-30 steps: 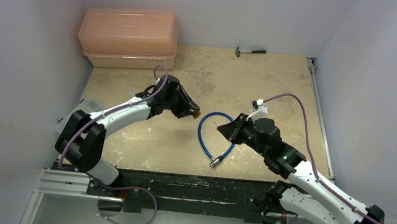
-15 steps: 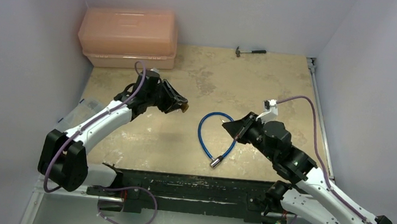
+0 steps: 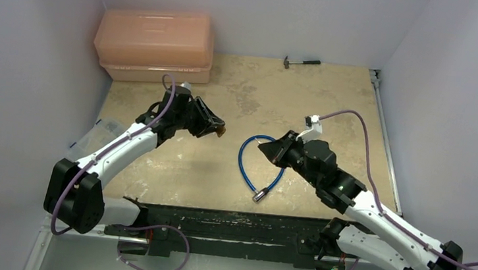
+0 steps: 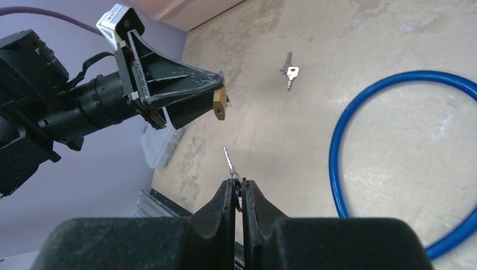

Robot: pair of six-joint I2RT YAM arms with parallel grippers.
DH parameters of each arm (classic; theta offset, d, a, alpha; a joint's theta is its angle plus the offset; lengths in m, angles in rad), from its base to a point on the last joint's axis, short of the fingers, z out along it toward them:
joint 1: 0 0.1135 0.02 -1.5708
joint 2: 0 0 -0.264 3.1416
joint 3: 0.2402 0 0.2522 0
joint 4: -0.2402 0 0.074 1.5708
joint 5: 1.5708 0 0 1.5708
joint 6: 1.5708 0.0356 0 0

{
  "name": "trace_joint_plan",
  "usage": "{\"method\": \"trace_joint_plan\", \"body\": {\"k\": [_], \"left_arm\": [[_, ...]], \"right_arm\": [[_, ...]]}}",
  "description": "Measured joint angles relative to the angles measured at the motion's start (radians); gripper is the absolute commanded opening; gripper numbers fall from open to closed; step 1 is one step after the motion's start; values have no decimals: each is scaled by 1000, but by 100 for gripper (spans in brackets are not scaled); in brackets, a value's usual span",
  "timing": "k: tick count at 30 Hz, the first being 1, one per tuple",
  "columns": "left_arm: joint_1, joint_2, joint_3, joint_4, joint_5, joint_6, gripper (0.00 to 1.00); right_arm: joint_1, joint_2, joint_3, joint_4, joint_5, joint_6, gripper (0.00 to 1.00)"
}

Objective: Unlock with the key

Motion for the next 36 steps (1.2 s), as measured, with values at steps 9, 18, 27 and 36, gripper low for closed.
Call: {"method": "trace_joint_plan", "body": {"k": [9, 18, 27, 36], "left_arm": [[0, 43, 0, 78, 29, -58, 0], [0, 54, 0, 142, 52, -151, 0], [0, 54, -25, 162, 66, -163, 0], [0, 54, -33, 179, 79, -163, 0]], "right_arm": [[29, 166, -4, 227, -55, -28, 0], [45, 329, 5, 312, -79, -17, 0], [49, 410, 58, 321, -82, -13, 0], [52, 424, 78, 351, -77, -13, 0]]}}
